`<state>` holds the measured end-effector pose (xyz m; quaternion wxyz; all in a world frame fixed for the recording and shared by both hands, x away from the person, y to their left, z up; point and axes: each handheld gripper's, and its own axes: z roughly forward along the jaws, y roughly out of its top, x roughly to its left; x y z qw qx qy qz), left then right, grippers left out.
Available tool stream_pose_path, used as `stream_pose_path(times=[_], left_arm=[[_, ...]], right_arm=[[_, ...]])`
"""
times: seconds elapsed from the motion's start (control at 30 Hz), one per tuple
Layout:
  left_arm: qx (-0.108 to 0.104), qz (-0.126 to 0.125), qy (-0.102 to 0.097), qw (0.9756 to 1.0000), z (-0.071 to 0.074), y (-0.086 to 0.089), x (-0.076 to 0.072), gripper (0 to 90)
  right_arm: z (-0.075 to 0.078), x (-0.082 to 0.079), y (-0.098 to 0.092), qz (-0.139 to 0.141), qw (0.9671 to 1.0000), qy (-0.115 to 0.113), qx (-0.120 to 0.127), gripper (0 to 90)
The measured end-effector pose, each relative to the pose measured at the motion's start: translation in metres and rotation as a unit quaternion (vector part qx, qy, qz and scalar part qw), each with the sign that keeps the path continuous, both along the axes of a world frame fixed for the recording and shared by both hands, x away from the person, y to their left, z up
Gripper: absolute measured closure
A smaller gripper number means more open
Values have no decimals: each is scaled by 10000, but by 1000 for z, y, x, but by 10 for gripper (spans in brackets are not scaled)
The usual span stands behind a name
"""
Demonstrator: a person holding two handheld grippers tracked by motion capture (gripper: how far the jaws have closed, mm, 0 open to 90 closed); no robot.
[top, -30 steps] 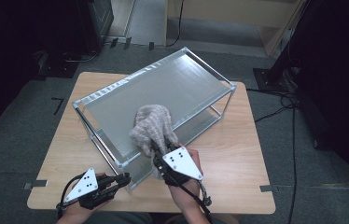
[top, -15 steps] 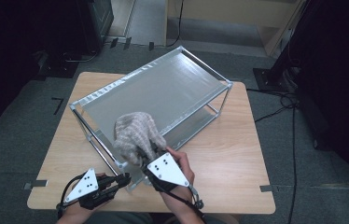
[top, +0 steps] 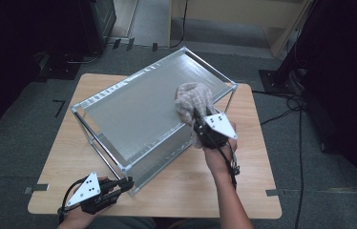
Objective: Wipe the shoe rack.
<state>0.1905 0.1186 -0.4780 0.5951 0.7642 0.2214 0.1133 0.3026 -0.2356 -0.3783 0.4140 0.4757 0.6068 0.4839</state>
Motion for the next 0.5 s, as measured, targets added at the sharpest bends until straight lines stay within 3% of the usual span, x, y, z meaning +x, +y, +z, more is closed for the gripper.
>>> stream_pose_path(times=[0.07,0.2,0.4,0.5], left_arm=[[-2,-7,-14,10000,0,0,0,812],[0,-1,-12,10000,0,0,0,812],[-3,9,-10,10000,-1,0,0,812],[2,-2,-10,10000,-1,0,0,812]], right_arm=[[3,15,-13,-106,9996,180,164,670],[11,42,-37,-407,9980,462,156,668],[9,67,-68,-637,9958,442,486,663],[11,69,-72,-832,9953,389,316,668]])
